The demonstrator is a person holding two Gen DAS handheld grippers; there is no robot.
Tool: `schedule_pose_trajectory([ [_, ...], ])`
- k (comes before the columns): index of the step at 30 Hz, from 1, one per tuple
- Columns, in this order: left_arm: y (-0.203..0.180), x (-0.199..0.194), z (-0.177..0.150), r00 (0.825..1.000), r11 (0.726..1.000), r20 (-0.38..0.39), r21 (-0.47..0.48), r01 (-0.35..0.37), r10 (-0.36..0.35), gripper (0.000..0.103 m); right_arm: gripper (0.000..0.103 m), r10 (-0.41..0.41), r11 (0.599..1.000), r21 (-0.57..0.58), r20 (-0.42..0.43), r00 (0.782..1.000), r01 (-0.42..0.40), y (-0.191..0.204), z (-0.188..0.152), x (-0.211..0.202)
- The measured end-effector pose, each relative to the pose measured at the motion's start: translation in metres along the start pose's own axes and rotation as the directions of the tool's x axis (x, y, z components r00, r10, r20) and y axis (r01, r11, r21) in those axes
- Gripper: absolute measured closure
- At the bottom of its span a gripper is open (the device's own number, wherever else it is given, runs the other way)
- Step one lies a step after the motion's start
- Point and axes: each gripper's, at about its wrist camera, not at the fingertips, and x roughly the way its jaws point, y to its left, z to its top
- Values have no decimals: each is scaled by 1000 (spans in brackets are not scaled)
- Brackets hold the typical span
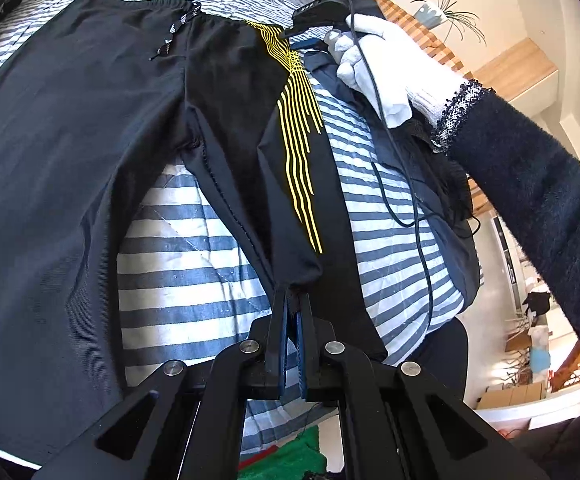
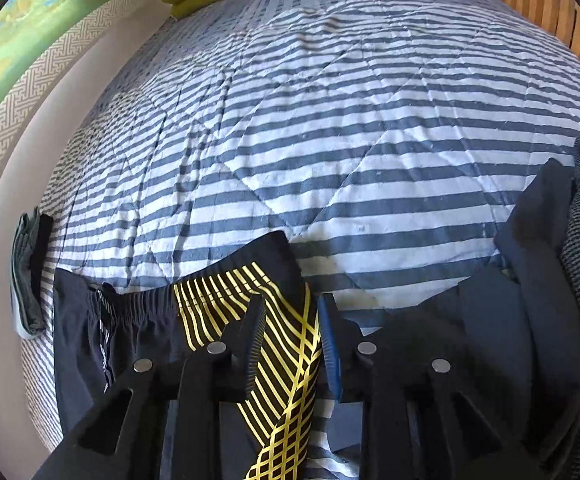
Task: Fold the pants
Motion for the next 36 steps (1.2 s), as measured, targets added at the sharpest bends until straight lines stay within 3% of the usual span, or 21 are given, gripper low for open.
schedule_pose_trajectory([
  [1, 0, -2, 0, 1000, 1000, 5, -1, -4, 4, 100, 79, -24, 1000, -3, 1, 1000, 24, 2, -2, 4],
  [3, 3, -8, -1, 1000, 1000, 21, -6, -3, 3, 100, 97, -50, 999, 10, -1, 999, 50, 3, -4, 8],
  [4, 5, -13, -2, 999, 1000, 33, -11, -4, 4, 100, 101, -38, 999, 17, 5, 999, 38, 5, -5, 6],
  [8, 22, -40, -9, 996, 999, 92, -51, -15, 20, 100, 102, -62, 998, -18, 63, 996, 63, 24, -3, -17],
  [11, 42, -66, -20, 989, 994, 141, -102, -34, 48, 100, 102, -18, 1000, -19, 104, 994, 20, 45, 0, -43],
  [17, 95, -120, -52, 964, 968, 231, -241, -77, 134, 100, 102, 49, 991, -128, 142, 989, -30, 136, -2, -63],
  [21, 132, -142, -72, 950, 941, 250, -324, -98, 185, 100, 102, 47, 980, -200, 116, 992, -23, 205, -7, -39],
  [27, 173, -153, -96, 944, 907, 249, -409, -100, 216, 100, 102, 17, 955, -298, 64, 998, 3, 294, -25, 18],
  [36, 216, -162, -114, 937, 872, 258, -483, -85, 234, 100, 102, -32, 928, -372, 29, 999, 40, 359, -41, 69],
])
